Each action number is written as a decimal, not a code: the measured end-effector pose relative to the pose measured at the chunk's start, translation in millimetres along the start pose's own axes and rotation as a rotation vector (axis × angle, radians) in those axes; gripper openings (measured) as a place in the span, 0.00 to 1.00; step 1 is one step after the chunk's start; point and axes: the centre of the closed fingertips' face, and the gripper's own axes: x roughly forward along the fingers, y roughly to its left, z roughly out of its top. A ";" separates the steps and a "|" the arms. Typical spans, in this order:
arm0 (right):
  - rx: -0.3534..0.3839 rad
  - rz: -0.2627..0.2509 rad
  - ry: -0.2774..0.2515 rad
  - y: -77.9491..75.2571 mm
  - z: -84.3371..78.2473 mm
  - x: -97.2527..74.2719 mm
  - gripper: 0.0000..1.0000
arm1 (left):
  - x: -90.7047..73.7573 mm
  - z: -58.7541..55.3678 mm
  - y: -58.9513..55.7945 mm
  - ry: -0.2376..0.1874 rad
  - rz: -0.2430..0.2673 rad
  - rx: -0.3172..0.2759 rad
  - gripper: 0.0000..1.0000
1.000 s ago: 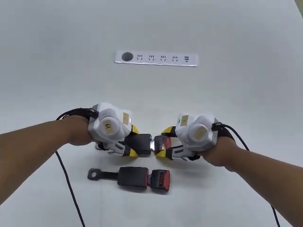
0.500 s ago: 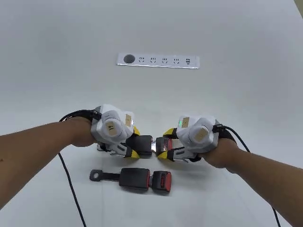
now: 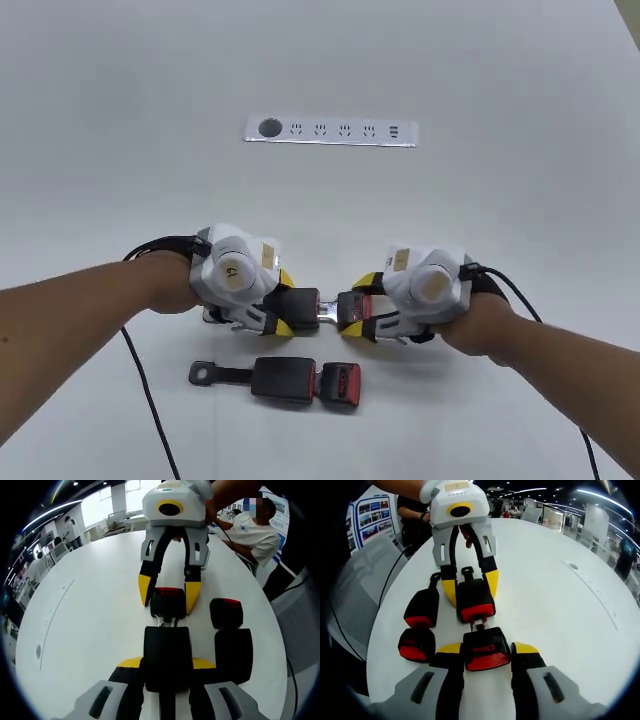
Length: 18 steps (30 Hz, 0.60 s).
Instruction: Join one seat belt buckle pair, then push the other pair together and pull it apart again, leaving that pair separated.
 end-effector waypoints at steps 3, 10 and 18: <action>0.005 -0.002 -0.009 0.7 -0.7 -0.2 0.34 | 0.3 -0.7 0.6 0.000 0.000 -0.001 0.35; 0.008 -0.006 -0.019 2.2 -5.7 -6.4 0.34 | -0.8 1.1 -0.7 -0.002 0.000 -0.001 0.35; 0.016 -0.017 -0.017 -5.6 -19.3 -17.8 0.34 | -0.8 0.6 -0.3 -0.007 0.000 -0.004 0.35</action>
